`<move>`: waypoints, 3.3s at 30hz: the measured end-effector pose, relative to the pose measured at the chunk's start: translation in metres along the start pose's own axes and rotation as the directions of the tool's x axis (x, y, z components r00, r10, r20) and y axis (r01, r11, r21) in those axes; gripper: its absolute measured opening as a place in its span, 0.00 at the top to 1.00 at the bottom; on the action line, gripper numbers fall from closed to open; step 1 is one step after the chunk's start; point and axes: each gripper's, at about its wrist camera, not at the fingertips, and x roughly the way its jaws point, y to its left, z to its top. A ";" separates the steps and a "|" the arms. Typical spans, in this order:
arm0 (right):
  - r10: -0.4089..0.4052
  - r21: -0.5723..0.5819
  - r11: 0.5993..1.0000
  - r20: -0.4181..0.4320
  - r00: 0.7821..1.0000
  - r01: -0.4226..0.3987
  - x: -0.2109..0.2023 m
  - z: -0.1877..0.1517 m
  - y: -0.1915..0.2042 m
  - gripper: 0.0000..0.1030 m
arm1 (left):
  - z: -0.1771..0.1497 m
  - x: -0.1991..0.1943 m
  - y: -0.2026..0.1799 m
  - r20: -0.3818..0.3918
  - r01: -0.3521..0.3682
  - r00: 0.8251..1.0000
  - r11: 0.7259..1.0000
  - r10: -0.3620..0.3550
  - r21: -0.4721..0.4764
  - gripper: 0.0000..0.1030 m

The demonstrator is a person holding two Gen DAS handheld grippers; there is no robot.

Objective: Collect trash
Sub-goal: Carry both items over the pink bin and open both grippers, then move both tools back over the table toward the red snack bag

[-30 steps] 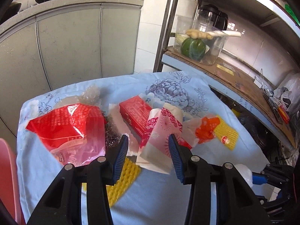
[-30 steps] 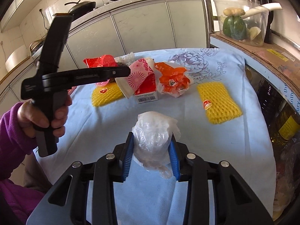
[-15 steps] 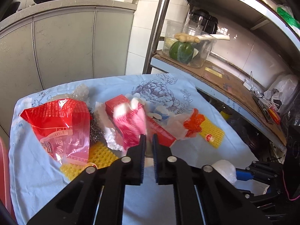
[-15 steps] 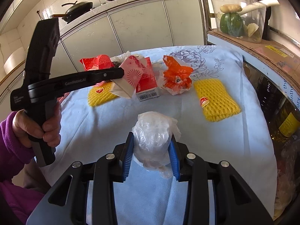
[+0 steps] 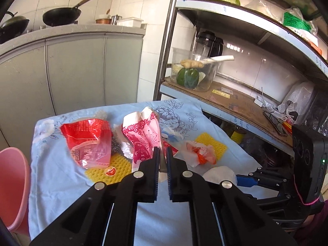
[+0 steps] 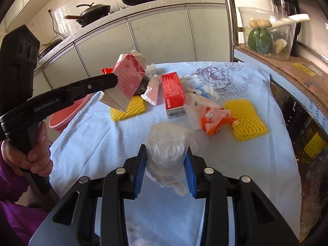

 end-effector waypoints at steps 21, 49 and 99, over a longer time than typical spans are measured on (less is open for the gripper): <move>0.109 -0.159 0.982 0.052 0.993 -0.100 0.004 0.033 0.074 0.65 | -0.024 -0.092 0.044 0.130 -0.171 0.974 0.980 0.183 -0.098 0.94; 0.349 -0.410 0.853 -0.008 0.937 -0.322 0.091 0.090 0.244 0.65 | -0.073 -0.173 0.168 0.112 -0.522 0.823 0.819 0.557 -0.240 0.94; 0.293 -0.316 0.888 -0.168 0.941 -0.333 0.155 0.086 0.262 0.50 | -0.096 -0.143 0.239 -0.079 -0.448 0.880 0.766 0.468 -0.461 0.75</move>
